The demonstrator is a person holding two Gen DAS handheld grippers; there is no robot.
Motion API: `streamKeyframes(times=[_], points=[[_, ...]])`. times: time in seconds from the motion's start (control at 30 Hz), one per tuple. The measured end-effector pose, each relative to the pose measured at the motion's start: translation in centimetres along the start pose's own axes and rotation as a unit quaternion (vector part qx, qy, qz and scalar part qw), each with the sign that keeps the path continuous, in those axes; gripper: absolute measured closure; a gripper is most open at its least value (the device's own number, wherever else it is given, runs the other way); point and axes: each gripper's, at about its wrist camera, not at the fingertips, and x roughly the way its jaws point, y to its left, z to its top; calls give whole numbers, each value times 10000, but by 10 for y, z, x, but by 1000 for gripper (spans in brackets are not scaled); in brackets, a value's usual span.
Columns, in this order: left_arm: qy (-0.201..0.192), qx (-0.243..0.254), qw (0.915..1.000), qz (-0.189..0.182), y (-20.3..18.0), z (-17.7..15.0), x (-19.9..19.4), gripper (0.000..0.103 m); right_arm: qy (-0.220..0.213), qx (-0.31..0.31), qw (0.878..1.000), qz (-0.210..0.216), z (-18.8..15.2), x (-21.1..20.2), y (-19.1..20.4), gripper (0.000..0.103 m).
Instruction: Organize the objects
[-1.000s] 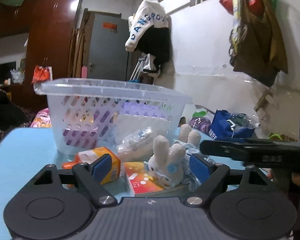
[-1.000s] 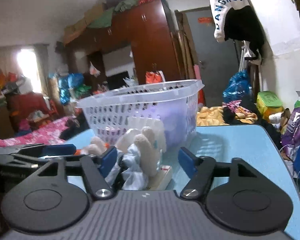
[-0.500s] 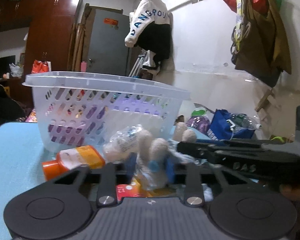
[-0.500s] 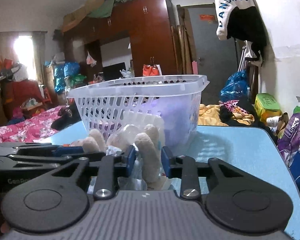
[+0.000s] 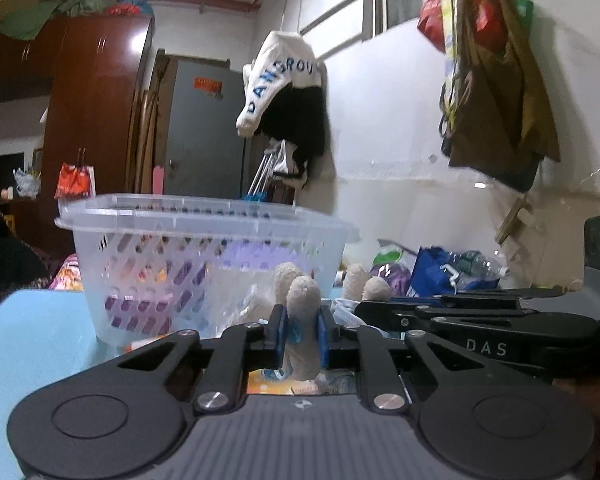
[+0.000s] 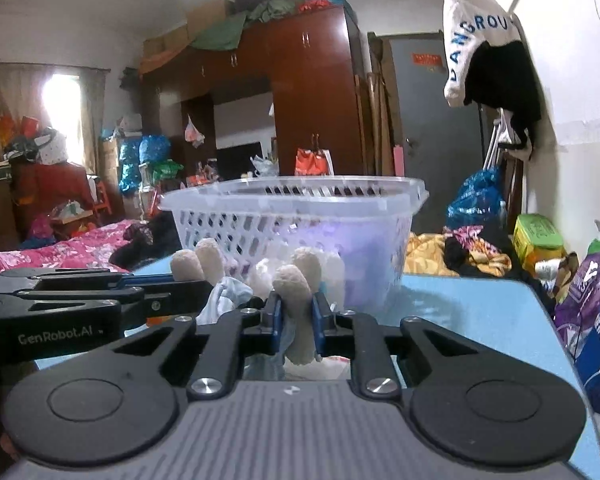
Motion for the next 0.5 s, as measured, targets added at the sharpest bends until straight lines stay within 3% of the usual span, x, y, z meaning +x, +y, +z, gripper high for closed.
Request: streamKeyframes(times=[0.27, 0.5], points=[[-231, 76, 9997, -41, 8, 25, -14, 84, -158, -89, 9998, 109, 29, -2, 8, 86], [-384, 165, 9991, 77, 20, 85, -12, 84, -293, -229, 9992, 158, 90, 15, 14, 86]])
